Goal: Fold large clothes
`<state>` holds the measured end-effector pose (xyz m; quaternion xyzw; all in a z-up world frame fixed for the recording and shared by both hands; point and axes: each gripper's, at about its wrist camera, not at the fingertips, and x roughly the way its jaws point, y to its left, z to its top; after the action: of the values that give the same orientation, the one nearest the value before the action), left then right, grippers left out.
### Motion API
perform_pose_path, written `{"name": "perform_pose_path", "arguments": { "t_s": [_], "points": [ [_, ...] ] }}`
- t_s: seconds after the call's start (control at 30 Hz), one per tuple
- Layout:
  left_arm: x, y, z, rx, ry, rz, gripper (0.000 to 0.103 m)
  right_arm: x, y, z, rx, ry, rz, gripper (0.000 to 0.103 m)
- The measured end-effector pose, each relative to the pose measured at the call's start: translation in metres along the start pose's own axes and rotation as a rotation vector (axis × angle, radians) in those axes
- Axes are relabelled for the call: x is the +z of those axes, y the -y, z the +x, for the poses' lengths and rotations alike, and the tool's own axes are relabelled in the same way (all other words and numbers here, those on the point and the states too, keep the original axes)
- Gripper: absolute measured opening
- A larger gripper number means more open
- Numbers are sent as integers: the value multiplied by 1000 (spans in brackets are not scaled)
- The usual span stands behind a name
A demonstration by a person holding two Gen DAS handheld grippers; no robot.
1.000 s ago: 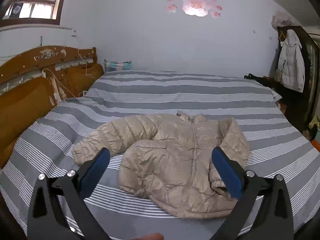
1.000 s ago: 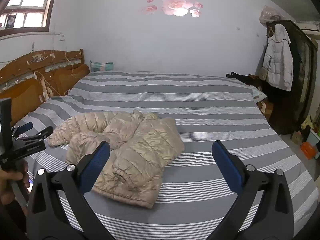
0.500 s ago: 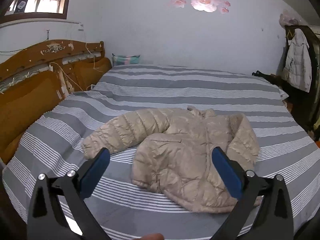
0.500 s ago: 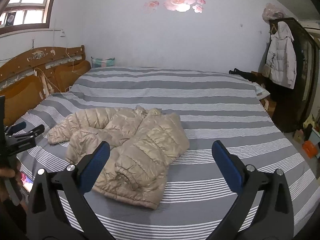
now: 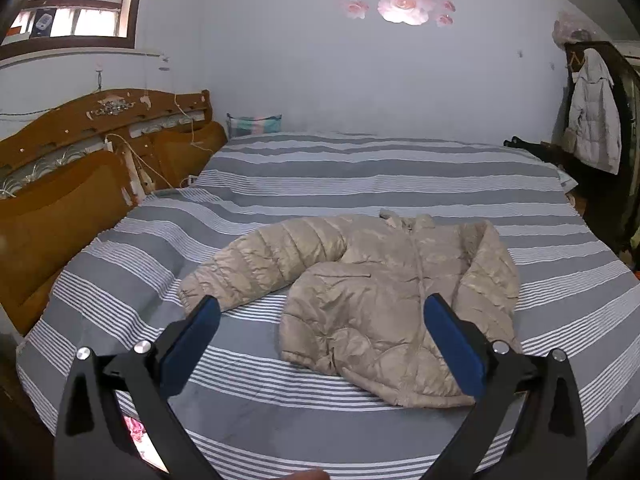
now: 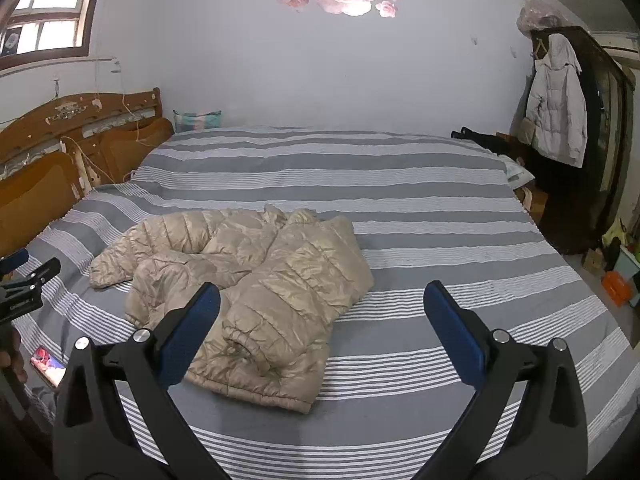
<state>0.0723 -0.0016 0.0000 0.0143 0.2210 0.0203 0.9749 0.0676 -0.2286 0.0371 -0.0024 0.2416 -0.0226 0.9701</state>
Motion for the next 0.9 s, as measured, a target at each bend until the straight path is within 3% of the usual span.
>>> {"name": "perform_pose_path", "arguments": {
  "t_s": [0.2, 0.57, 0.9],
  "points": [
    [-10, -8, -7, -1, 2, -9, 102, -2, 3, -11, -12, 13, -6, 100],
    [-21, -15, 11, -18, -27, -57, 102, -6, -14, 19, -35, -32, -11, 100],
    [-26, -26, 32, 15, -30, -41, 101, -17, -28, 38, -18, -58, -33, 100]
  ]
}}
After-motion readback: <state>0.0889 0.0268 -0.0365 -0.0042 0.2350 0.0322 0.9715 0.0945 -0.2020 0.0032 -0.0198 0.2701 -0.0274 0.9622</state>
